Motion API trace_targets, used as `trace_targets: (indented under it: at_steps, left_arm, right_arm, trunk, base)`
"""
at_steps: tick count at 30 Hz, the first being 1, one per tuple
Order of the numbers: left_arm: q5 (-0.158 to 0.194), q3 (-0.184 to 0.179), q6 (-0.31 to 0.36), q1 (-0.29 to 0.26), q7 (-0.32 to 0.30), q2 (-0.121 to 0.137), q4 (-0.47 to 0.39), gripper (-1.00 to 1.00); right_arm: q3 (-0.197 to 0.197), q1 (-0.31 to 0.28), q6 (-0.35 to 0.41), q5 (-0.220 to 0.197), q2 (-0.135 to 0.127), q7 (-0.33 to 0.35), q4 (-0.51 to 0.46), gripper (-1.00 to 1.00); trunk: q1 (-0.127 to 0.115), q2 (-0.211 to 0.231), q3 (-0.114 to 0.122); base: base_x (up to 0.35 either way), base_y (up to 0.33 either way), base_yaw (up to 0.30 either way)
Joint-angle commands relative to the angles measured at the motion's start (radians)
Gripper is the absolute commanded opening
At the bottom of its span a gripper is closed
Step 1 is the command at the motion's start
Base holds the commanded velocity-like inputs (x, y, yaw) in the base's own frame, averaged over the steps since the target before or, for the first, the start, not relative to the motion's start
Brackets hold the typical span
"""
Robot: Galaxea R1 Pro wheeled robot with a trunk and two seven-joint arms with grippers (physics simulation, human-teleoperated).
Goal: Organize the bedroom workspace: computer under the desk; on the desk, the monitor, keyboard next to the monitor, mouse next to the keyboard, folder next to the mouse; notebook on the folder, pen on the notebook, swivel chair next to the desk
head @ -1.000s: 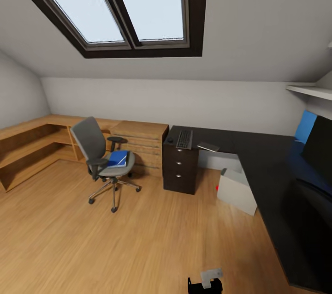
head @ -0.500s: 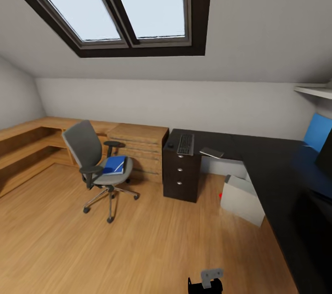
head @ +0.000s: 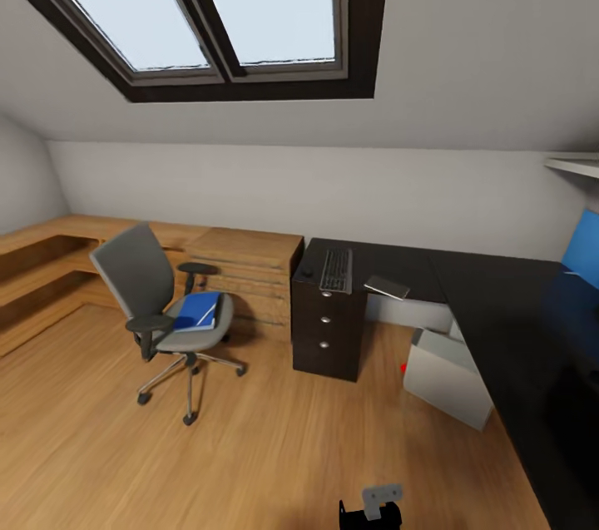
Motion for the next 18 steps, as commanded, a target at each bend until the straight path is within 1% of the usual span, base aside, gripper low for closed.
trace_targets:
  at_steps: [1,4,7,18]
  left_arm:
    - [0.007,-0.009,-0.001,0.0,0.007,0.001,-0.002,1.0]
    - [0.007,-0.009,-0.001,0.0,0.007,0.001,-0.002,1.0]
    - [0.007,-0.009,-0.001,0.0,0.007,0.001,-0.002,1.0]
    - [0.007,-0.009,-0.001,0.0,0.007,0.001,-0.002,1.0]
  right_arm:
    - [0.009,-0.001,-0.003,-0.006,0.001,-0.003,0.002,1.0]
    - [0.009,-0.001,-0.003,-0.007,0.001,-0.003,0.002,1.0]
    - [0.009,-0.001,-0.004,-0.007,0.001,-0.003,0.002,1.0]
    - [0.009,-0.001,-0.004,-0.007,0.001,-0.003,0.002,1.0]
  trunk:
    - [0.001,-0.001,-0.001]
    - [0.001,-0.001,-0.001]
    - [0.001,-0.001,-0.001]
    - [0.001,-0.001,-0.001]
  base:
    - [0.331,0.0,-0.103]
    - [0.331,0.0,-0.139]
    - [0.331,0.0,-0.213]
    - [0.333,0.0,-0.262]
